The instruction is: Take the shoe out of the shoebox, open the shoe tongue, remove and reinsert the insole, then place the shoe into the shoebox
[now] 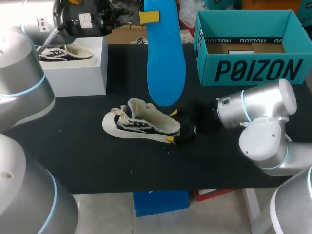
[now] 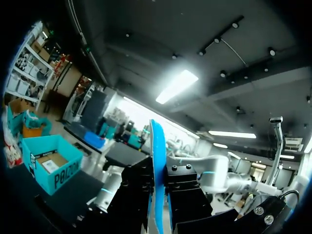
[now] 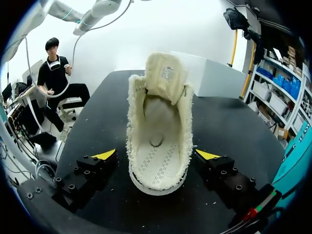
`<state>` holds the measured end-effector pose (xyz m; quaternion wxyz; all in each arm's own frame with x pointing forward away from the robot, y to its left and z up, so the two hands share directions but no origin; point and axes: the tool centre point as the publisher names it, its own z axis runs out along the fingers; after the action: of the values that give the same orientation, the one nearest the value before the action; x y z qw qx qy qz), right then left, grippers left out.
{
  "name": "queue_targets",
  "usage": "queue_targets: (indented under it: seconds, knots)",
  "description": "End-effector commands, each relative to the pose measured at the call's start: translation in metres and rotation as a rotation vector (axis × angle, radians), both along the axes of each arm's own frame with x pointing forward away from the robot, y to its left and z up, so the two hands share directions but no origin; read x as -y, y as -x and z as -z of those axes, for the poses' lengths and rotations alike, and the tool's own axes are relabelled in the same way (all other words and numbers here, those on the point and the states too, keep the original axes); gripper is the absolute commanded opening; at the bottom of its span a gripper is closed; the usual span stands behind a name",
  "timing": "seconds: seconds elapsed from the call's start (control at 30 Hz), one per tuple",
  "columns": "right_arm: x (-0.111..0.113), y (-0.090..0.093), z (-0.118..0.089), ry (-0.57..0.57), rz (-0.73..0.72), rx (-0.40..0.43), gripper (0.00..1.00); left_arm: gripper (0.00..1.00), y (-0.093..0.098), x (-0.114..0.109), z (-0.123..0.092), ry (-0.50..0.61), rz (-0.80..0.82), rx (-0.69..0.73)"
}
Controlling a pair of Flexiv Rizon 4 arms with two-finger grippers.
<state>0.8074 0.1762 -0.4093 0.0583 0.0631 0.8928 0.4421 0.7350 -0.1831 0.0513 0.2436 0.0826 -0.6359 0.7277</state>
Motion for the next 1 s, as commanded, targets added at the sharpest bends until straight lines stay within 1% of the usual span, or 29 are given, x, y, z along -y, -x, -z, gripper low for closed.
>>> queue_targets:
  seconds: [0.03,0.07,0.2,0.3,0.43,0.57,1.0]
  knots:
    - [0.007,-0.003,-0.019,0.28,-0.01,-0.057,1.0,0.0,0.001,0.0,0.001,-0.001,-0.002,0.001]
    - [0.008,-0.003,-0.02,0.3,-0.009,-0.06,1.0,0.0,0.001,0.0,0.001,-0.001,-0.002,0.001]
    - [0.011,-0.004,-0.025,0.444,-0.002,-0.066,1.0,0.0,0.001,0.0,0.001,-0.001,-0.002,0.001]
    - [0.012,-0.005,-0.027,0.522,0.012,-0.068,1.0,0.0,0.001,0.0,0.001,-0.001,-0.002,0.001]
    - [0.012,-0.007,-0.028,0.597,0.023,-0.072,1.0,0.0,0.001,0.0,0.001,-0.001,-0.002,0.001]
    - [0.01,-0.009,-0.028,0.649,0.023,-0.075,1.0,0.0,0.001,0.0,0.001,-0.001,-0.002,0.001]
    - [-0.002,-0.019,-0.027,0.733,-0.014,-0.085,1.0,0.0,0.001,0.0,0.001,-0.001,-0.002,0.001]
